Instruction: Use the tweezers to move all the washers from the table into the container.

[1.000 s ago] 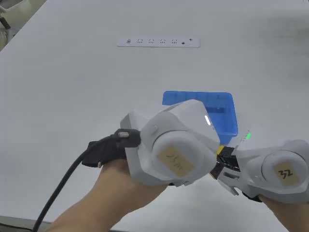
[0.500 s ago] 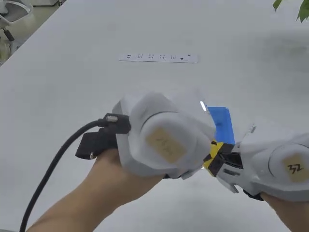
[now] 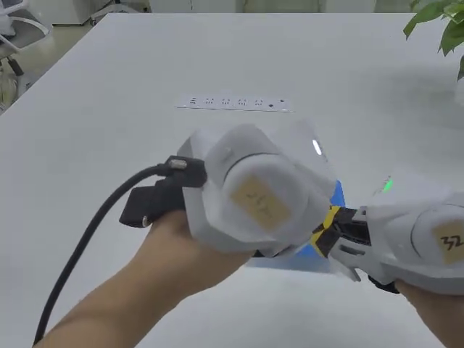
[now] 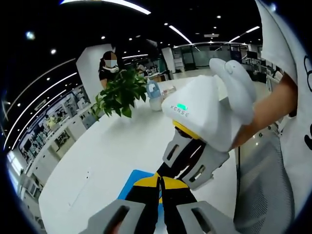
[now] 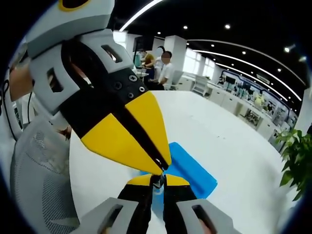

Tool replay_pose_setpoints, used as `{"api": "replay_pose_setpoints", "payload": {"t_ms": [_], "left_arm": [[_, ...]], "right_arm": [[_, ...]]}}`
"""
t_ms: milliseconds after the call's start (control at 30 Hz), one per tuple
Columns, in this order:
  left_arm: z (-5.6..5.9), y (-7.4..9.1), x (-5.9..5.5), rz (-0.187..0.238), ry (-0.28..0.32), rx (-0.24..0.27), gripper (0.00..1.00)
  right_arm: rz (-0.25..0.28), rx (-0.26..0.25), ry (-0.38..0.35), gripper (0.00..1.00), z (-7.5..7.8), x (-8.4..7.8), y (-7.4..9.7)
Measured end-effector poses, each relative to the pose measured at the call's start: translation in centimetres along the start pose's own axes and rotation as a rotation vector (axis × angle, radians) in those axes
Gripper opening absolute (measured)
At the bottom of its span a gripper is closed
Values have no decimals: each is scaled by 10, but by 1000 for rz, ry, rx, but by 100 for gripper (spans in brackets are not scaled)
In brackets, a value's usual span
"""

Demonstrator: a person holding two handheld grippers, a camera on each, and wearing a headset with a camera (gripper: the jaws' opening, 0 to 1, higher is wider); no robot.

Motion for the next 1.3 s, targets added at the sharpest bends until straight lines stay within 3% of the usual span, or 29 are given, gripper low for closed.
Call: {"api": "replay_pose_setpoints", "payload": {"t_ms": [300,567,867,1300], "left_arm": [[-17,-15,-2,3,7,20,0],[-27,-33,-17,-28,17,35,0],[-25,-56,-37,-72,31,4,0],[-26,-63,-46,-99,42,-17,0]], "right_arm": [[-4,-41,21,4,21,-1,-12],[-43,-38,11,4,33,-17,-30],[-104,-22,-31,4,35,-43,-47],[-136,-13,-45,4,35,-52,-55]]}}
Point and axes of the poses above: the centre of the closed fingertips' face, and the gripper's own axes: y roughly backward along the fingers, z roughly to its right, x roughly out of its top, the point moved 1 cm from there along y, roughly backward along the fingers
